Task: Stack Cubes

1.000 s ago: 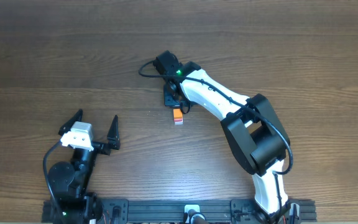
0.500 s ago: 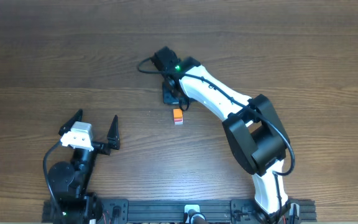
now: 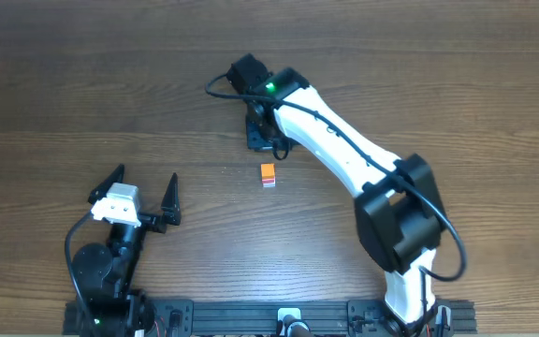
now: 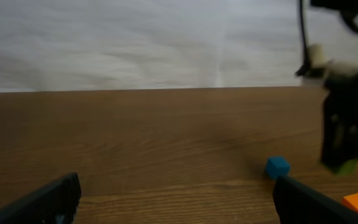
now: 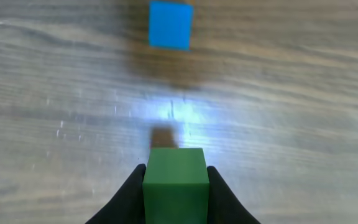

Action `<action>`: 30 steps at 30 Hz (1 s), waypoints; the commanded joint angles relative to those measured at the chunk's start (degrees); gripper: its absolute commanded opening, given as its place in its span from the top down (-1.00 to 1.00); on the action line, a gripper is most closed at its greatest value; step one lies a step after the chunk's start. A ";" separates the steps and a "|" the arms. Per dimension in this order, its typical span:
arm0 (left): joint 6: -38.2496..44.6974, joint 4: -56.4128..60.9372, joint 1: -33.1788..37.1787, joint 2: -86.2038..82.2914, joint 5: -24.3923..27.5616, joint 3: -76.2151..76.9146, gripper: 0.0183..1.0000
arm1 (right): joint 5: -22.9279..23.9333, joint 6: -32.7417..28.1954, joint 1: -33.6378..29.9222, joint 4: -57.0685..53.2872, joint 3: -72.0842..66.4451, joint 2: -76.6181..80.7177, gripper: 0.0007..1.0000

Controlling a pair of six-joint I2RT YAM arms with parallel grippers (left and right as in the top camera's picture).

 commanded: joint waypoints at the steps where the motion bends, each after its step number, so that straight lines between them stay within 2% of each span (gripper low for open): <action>1: 0.85 -0.07 -0.22 -0.35 0.17 -0.31 -0.99 | 1.11 1.60 1.16 -2.84 1.73 -6.12 0.80; 7: 0.85 -0.07 -0.22 -0.35 0.17 -0.31 -1.00 | 1.05 5.11 3.98 -7.23 1.70 -8.74 0.78; 13: 0.85 -0.07 -0.22 -0.35 0.17 -0.31 -1.00 | 0.15 7.56 6.01 -5.92 -1.07 -8.70 0.78; 18: 0.85 -0.07 -0.22 -0.35 0.17 -0.31 -0.99 | -1.51 7.56 6.32 -1.64 -4.61 -8.70 0.81; 30: 0.85 -0.07 -0.22 -0.35 0.17 -0.31 -0.99 | -1.01 6.36 6.23 2.19 -8.83 -8.61 0.82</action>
